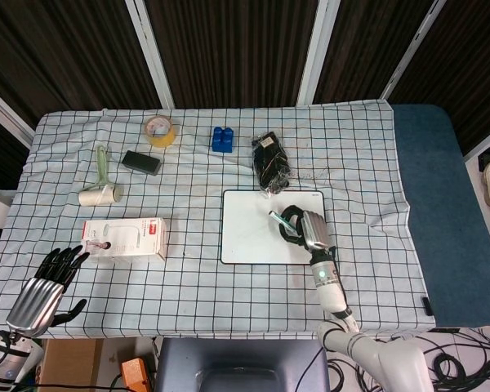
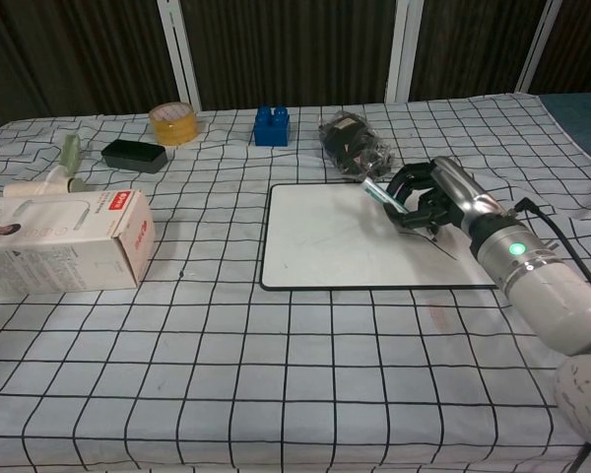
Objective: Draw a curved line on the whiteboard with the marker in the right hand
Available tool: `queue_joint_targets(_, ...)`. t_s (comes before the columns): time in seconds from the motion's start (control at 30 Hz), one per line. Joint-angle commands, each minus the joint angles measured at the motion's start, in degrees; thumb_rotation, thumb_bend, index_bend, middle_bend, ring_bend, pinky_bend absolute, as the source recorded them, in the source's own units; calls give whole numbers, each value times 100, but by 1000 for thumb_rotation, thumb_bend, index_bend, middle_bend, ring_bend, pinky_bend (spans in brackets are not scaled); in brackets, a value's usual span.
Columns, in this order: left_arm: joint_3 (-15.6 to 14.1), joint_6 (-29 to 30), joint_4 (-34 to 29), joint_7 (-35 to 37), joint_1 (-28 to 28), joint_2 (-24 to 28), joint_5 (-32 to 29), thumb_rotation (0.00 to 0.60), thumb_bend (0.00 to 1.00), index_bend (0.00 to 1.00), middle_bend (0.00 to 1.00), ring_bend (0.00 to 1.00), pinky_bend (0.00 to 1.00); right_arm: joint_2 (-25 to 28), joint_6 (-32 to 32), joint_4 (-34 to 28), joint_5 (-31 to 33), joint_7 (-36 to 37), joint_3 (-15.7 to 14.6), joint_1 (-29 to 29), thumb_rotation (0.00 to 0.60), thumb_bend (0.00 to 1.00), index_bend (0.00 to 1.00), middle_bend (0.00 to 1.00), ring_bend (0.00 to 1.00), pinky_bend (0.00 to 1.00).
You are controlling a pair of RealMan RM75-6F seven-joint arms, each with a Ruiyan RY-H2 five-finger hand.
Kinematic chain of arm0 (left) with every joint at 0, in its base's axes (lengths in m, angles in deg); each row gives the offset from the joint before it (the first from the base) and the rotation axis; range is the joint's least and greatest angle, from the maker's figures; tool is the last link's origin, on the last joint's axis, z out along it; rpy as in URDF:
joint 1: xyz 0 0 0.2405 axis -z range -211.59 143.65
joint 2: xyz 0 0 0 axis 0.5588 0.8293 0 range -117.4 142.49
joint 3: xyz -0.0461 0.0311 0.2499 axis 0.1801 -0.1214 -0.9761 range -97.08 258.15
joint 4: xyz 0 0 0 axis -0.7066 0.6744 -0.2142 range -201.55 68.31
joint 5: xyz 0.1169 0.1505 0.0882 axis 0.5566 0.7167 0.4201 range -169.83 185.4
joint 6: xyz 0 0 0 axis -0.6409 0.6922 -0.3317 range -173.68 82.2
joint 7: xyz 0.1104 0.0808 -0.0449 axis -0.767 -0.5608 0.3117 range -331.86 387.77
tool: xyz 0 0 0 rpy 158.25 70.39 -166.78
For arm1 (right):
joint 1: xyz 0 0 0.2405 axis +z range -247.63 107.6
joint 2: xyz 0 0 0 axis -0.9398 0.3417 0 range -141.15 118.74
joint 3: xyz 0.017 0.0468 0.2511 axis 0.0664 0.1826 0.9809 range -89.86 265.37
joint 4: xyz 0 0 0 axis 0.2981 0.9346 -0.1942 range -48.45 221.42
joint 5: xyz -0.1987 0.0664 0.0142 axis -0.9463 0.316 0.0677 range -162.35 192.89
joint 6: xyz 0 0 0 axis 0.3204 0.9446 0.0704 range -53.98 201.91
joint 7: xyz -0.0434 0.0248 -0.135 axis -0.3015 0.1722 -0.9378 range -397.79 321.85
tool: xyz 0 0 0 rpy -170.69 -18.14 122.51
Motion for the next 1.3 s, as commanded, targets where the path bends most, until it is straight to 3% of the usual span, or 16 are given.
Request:
queue_joint_targets(0.03,0,-3,1,-1,1,0,-2,600,302,0,0,0,0,-10,-16,28,2,14,1,6,600,395,1000,730,708,748)
queue_joint_targets(0.53,8,-6,3,-6,-3,-1,-28,600,301,0,0,0,0,-33,-121,326,10,103,0,40,600,394,1000,730,708,748)
queue_joint_targets(1.03,62,-151,0,-29,36,-26,-201,600,301,0,0,0,0,70,-355,1215,6,452,-8,184,600,394,1000,730,708,749)
queue_joint_targets(1.3,79,-124,-3,-29,28,-25,-214,600,301,0,0,0,0,598,696,926,-355,797,-236,-30,600,394,1000,730,709,753)
